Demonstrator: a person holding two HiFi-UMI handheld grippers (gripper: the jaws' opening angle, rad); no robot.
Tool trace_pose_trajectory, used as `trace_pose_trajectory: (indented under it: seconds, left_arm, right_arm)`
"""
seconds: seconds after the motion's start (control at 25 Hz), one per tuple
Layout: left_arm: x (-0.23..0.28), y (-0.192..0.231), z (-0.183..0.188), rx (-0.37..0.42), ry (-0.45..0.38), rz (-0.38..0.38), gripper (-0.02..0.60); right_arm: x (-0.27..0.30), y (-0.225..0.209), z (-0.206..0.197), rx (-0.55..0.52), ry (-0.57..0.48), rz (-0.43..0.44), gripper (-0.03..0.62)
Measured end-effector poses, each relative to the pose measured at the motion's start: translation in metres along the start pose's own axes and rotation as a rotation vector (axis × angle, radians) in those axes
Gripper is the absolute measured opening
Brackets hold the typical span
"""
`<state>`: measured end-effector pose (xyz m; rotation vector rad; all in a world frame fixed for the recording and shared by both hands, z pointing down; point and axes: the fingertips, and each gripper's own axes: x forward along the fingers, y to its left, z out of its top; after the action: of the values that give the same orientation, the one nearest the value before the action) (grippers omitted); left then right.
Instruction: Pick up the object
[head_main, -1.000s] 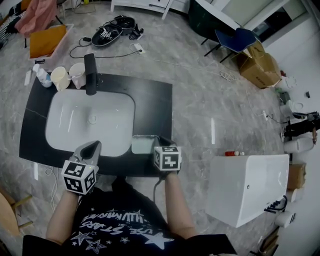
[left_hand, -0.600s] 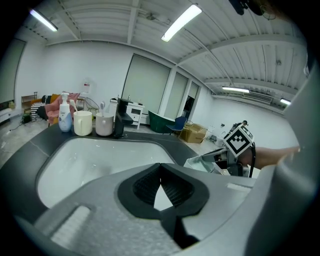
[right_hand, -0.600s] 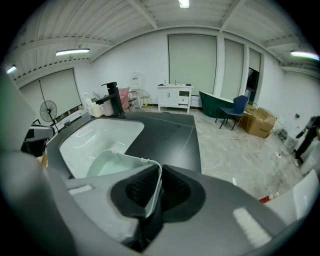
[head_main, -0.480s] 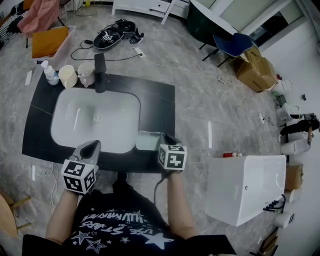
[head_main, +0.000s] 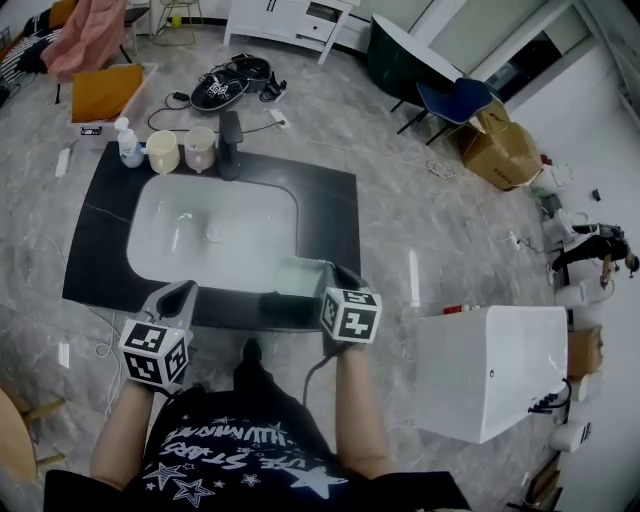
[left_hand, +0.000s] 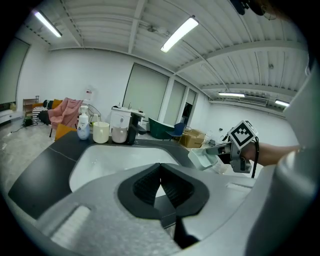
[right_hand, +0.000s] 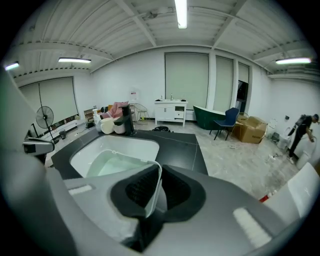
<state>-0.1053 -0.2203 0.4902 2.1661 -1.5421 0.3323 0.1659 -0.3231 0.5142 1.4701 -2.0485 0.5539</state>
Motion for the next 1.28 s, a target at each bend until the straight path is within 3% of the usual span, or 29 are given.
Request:
trace_pose_trajectory:
  seconds: [0.44,0.88,1.28]
  left_arm:
    - [-0.079,0.016,-0.016,0.021,-0.044,-0.021,0.008]
    - [-0.141,0.014,-0.046,0.048,-0.038,-0.073,0.008]
    - [-0.164,-0.005,-0.069,0.08,-0.007,-0.146,0.008]
  right_arm:
    - [-0.072,0.053,-0.01,0.018,-0.091,-0.045,0.026]
    - [-0.137,0.097,-0.06,0.044,-0.109,-0.076,0.025]
    - [-0.179,0.108,-0.111,0.105,-0.087,-0.126,0.025]
